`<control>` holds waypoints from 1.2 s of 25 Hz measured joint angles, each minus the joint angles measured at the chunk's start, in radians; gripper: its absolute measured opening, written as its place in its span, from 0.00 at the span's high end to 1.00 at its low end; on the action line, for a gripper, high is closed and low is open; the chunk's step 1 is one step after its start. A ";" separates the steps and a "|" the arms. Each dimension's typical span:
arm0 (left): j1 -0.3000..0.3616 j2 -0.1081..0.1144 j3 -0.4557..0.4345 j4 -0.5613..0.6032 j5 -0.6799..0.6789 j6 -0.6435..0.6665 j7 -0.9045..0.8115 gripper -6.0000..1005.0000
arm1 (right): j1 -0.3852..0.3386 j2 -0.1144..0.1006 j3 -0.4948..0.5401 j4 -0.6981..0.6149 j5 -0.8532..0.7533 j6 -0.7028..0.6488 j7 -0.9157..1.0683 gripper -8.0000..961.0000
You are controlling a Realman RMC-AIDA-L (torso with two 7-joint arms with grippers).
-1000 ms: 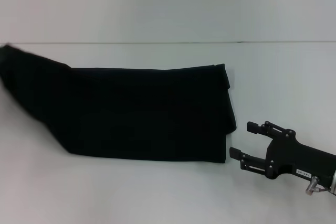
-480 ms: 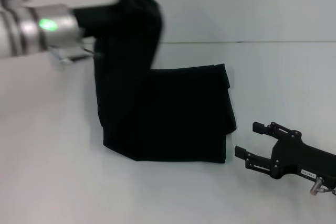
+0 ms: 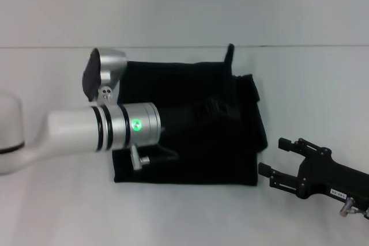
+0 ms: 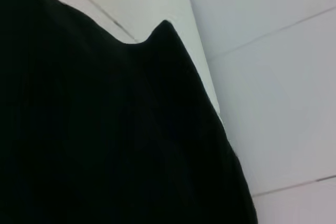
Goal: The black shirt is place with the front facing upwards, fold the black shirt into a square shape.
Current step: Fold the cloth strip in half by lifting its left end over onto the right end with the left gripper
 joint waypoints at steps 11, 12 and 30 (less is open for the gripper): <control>0.013 0.003 -0.003 0.027 -0.026 0.122 0.032 0.87 | 0.110 0.005 0.008 0.023 0.083 0.198 -0.010 0.11; 0.017 0.003 -0.003 0.031 -0.026 0.133 0.033 0.87 | 0.131 0.005 0.006 0.032 0.083 0.229 -0.010 0.11; 0.093 0.005 0.007 0.052 -0.020 0.234 0.065 0.85 | 0.293 0.005 0.010 0.094 0.228 0.401 -0.012 0.11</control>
